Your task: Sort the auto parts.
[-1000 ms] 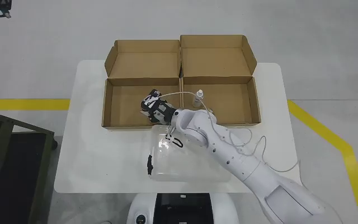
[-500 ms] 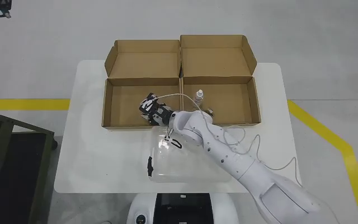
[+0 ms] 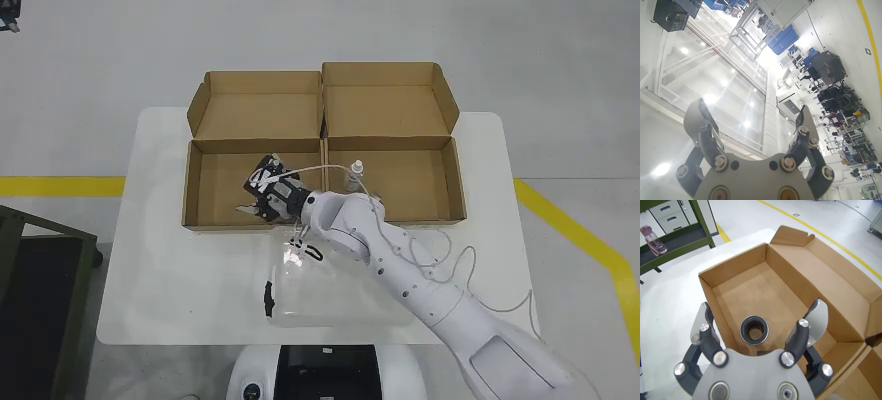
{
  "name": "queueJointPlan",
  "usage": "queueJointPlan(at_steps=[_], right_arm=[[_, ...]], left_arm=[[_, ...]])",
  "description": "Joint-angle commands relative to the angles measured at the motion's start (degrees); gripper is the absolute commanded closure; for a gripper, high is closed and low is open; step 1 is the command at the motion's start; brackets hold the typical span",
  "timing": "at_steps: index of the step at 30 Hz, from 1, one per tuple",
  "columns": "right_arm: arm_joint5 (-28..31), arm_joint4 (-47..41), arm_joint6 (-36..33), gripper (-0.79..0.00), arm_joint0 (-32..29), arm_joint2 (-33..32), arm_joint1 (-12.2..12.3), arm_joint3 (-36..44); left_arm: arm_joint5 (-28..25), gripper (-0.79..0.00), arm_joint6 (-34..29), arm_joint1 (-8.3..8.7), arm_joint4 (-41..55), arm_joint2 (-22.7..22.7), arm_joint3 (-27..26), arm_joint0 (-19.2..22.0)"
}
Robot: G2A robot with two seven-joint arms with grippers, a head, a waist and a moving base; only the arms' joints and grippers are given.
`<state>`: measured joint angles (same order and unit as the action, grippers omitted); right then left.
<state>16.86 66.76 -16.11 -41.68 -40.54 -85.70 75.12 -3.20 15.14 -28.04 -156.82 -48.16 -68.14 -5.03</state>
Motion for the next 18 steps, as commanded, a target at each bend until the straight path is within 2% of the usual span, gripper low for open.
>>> queueJointPlan(at_steps=[1, 8, 11, 18], right_arm=[[0.3, 0.8, -0.4, -0.785, -1.7, -1.7, 0.6, 4.6], [3.2, 4.2, -1.5, -0.785, -9.0, -8.2, 3.2, 17.5], [5.8, 7.7, 0.8, -0.785, -12.5, -11.5, 4.4, 21.3], [9.6, 9.3, 7.9, -0.785, -23.2, -21.5, 7.1, 29.1]], left_arm=[[0.0, -0.785, 0.0, 0.0, 0.0, 0.0, 0.0, 0.0], [0.0, -0.785, 0.0, 0.0, 0.0, 0.0, 0.0, 0.0], [0.0, -0.785, 0.0, 0.0, 0.0, 0.0, 0.0, 0.0], [0.0, -0.785, 0.0, 0.0, 0.0, 0.0, 0.0, 0.0]])
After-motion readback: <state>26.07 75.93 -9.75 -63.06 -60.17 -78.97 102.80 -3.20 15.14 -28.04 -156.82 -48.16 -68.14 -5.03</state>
